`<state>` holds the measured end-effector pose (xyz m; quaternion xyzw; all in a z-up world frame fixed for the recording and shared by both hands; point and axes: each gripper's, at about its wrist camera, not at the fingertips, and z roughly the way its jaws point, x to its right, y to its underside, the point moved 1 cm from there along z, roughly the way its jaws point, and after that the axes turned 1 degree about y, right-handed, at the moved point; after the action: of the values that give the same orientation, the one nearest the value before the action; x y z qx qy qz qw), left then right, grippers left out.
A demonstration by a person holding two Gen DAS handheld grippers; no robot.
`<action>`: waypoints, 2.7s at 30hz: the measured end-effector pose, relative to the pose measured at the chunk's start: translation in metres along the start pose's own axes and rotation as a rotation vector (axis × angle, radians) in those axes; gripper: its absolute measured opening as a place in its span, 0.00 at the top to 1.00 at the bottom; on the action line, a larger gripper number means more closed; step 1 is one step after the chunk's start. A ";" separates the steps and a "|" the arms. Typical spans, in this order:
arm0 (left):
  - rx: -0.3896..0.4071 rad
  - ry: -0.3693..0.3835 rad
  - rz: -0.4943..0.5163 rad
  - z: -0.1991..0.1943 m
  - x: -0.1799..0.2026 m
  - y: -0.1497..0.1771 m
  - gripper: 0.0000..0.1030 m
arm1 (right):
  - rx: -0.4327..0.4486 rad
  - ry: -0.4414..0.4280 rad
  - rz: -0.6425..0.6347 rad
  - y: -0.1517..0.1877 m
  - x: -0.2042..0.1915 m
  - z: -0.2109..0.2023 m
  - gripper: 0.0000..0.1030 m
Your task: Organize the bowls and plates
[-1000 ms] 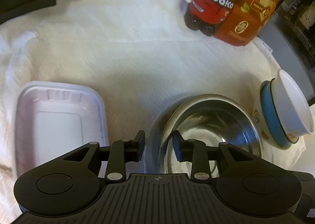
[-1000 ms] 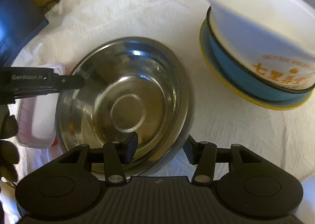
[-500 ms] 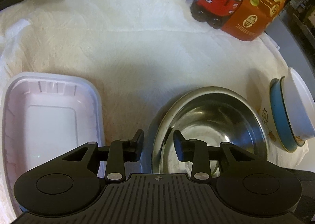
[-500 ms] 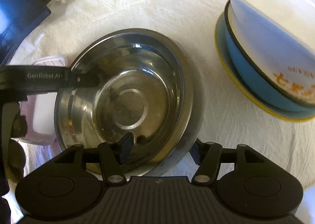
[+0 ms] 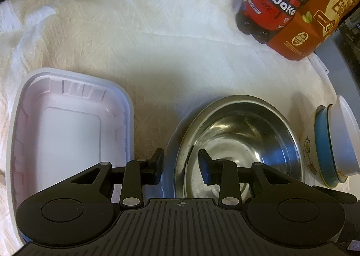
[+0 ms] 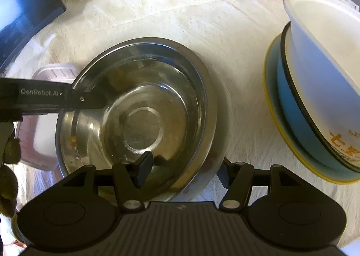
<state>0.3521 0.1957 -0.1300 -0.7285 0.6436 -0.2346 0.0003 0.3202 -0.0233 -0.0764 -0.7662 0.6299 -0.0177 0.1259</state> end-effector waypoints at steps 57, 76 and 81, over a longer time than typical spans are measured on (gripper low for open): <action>0.454 0.129 0.024 -0.073 0.179 0.031 0.88 | 0.324 0.023 -0.279 -0.069 0.174 -0.117 0.39; 0.294 0.136 0.187 -0.055 0.222 0.040 0.82 | 0.218 0.013 -0.170 -0.030 0.194 -0.100 0.36; 0.294 0.065 0.238 -0.054 0.228 0.035 0.82 | 0.212 0.019 -0.094 -0.024 0.201 -0.098 0.36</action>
<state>0.3143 -0.0076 -0.0146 -0.6315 0.6835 -0.3479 0.1136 0.3667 -0.2306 -0.0025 -0.7769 0.5892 -0.0974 0.1995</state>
